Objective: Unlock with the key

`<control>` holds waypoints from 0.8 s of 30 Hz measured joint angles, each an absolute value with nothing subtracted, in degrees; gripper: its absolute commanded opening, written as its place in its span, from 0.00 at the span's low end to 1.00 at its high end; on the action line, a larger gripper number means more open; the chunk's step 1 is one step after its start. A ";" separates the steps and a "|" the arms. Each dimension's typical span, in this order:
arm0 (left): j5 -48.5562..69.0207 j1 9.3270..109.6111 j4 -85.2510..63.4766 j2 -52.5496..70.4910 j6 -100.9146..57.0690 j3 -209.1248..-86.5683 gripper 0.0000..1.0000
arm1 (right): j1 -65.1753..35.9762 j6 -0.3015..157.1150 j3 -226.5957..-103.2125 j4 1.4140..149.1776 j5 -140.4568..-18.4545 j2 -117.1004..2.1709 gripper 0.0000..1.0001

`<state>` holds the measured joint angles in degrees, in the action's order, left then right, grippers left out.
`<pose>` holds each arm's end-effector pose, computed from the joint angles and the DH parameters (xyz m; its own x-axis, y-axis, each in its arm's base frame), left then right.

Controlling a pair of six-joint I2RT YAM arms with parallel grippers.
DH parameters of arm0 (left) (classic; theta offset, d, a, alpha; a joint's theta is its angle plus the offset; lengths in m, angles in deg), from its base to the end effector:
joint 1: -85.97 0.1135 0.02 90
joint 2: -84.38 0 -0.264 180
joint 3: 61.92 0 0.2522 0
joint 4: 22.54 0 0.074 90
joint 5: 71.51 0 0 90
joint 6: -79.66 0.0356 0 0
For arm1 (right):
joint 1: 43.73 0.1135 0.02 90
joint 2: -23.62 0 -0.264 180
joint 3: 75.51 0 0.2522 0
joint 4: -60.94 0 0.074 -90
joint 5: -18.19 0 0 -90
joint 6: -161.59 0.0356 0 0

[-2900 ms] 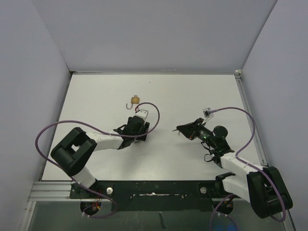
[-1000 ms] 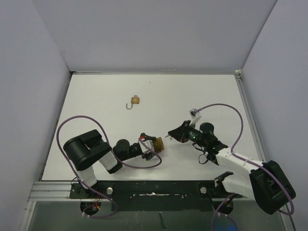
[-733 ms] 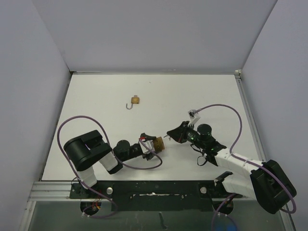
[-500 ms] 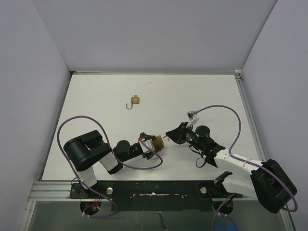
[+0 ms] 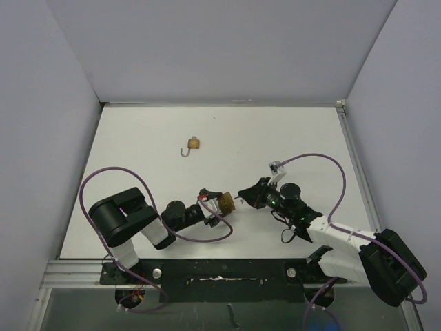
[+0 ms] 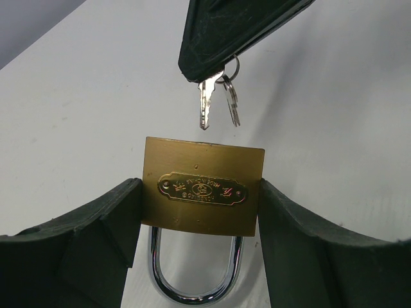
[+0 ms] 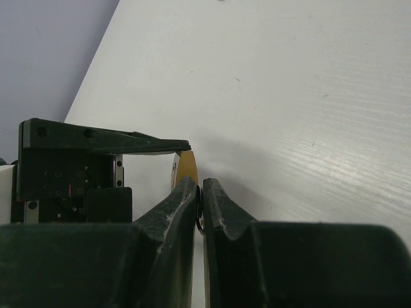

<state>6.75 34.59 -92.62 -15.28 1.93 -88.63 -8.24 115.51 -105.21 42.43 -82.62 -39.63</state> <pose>0.1485 -0.1975 0.1272 0.1590 0.1344 -0.9781 0.8781 0.4337 0.2023 0.1725 0.1312 0.1816 -0.6500 0.3733 -0.6619 -0.3704 0.6048 0.7049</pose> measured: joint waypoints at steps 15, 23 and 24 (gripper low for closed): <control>7.60 34.18 -92.62 -15.28 1.91 -89.13 0.00 | -8.02 115.75 -105.11 40.88 -82.10 -39.65 0.00; 8.19 34.11 -92.59 -15.28 1.84 -89.72 0.00 | -7.76 116.02 -104.23 40.48 -81.70 -39.65 0.00; 8.30 34.05 -92.57 -15.28 1.86 -89.72 0.00 | -7.67 116.02 -104.23 40.42 -81.62 -39.65 0.00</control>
